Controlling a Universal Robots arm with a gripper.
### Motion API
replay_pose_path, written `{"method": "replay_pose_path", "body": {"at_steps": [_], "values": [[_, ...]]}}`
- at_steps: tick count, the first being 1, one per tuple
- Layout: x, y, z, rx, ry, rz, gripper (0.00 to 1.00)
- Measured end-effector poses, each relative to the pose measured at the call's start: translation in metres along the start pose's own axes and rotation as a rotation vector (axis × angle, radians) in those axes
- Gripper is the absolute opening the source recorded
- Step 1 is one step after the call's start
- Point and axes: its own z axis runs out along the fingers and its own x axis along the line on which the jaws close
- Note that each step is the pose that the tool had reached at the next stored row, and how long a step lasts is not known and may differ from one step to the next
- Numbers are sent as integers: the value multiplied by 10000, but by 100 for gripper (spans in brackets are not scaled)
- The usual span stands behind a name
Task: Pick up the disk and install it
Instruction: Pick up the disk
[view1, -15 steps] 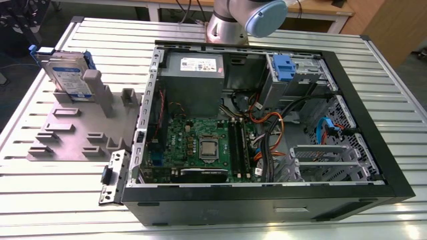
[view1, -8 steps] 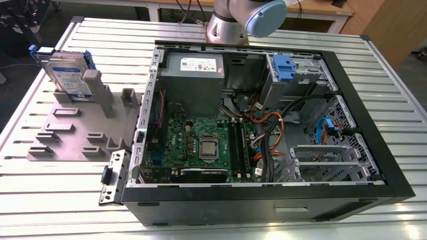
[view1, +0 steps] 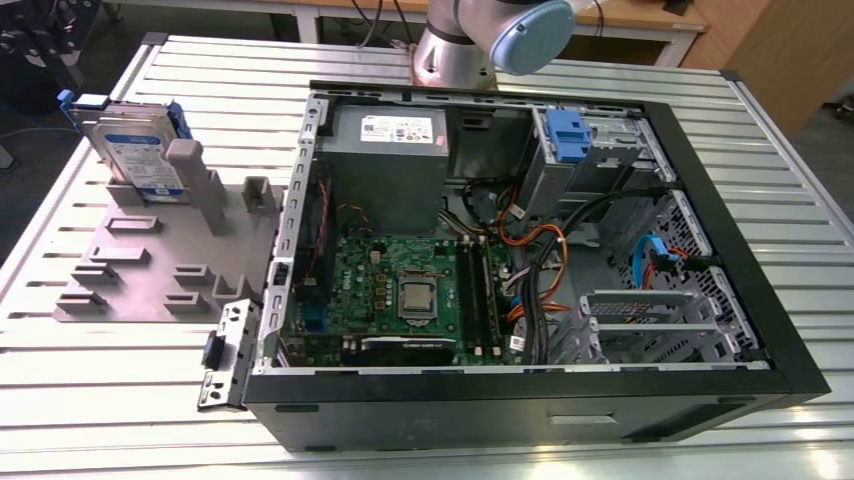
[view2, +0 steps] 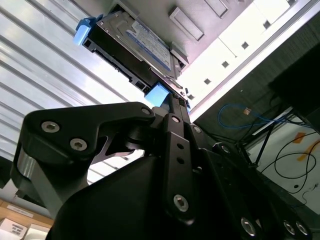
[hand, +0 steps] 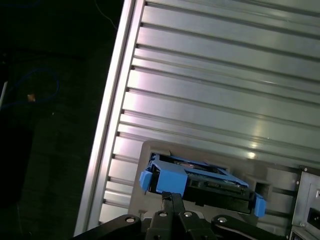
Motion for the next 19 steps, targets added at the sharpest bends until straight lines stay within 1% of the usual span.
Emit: {"method": "replay_pose_path", "body": {"at_steps": [9,19], "values": [[0,0,0,4,18,-440,11],[0,0,0,10,44,-1024,11]]}}
